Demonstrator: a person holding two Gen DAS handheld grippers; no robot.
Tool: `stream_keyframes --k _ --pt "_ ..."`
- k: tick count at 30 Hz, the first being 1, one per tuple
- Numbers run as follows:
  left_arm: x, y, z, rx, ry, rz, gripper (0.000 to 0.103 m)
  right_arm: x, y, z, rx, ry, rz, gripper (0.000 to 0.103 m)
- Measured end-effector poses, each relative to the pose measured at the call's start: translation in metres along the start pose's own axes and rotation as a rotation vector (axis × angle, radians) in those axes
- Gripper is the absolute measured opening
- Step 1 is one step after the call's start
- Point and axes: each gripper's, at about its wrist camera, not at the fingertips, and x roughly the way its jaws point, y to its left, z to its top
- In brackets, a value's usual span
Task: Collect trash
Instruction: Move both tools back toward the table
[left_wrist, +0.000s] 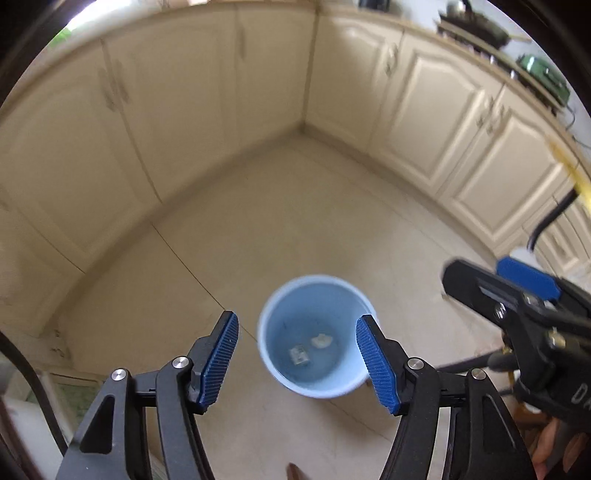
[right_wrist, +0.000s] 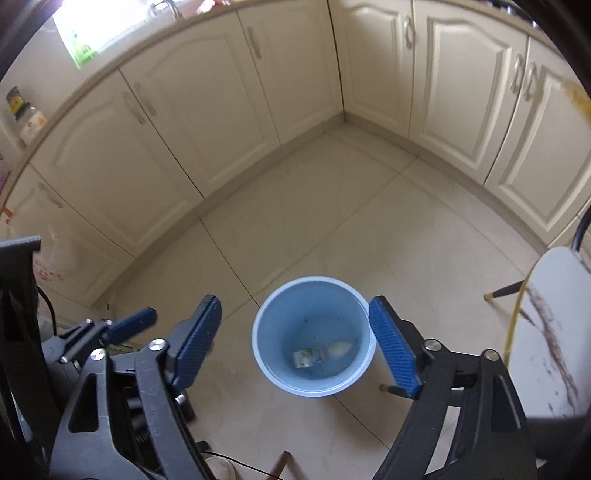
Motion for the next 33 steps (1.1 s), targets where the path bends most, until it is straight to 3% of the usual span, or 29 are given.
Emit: stream_keyframes --k 3,6,12,19,23,25,26,29,33 --pt "-0.057 -0.017 -0.014 -0.015 -0.104 0.018 0.063 -0.047 0.013 -0.003 -0.035 -0.084 0.009 0.085" --pt "-0.119 -0.041 -0.032 -0.006 -0.226 0.036 0.073 -0.097 0.024 -0.008 -0.071 -0.181 0.004 0.092" --pt "-0.242 -0.127 -0.083 0.022 -0.469 0.032 0.086 -0.222 0.023 -0.032 -0.112 -0.409 -0.05 0.103" --pt "-0.351 -0.197 -0.197 0.069 -0.686 0.018 0.101 -0.358 0.026 -0.078 -0.113 -0.63 -0.145 0.103" --pt "-0.393 -0.224 -0.268 0.104 -0.785 0.011 0.102 -0.421 0.027 -0.112 -0.099 -0.724 -0.228 0.103" --pt "-0.4 -0.222 -0.306 0.13 -0.823 -0.01 0.102 -0.447 0.027 -0.126 -0.092 -0.766 -0.258 0.103" --pt "-0.411 -0.197 -0.34 0.141 -0.834 -0.024 0.102 -0.458 0.026 -0.132 -0.084 -0.782 -0.271 0.103" --pt "-0.434 -0.177 -0.391 0.166 -0.877 -0.075 0.102 -0.488 0.025 -0.149 -0.06 -0.823 -0.306 0.103" --pt "-0.448 -0.151 -0.408 0.18 -0.934 -0.126 0.102 -0.521 0.012 -0.174 -0.025 -0.875 -0.362 0.103"
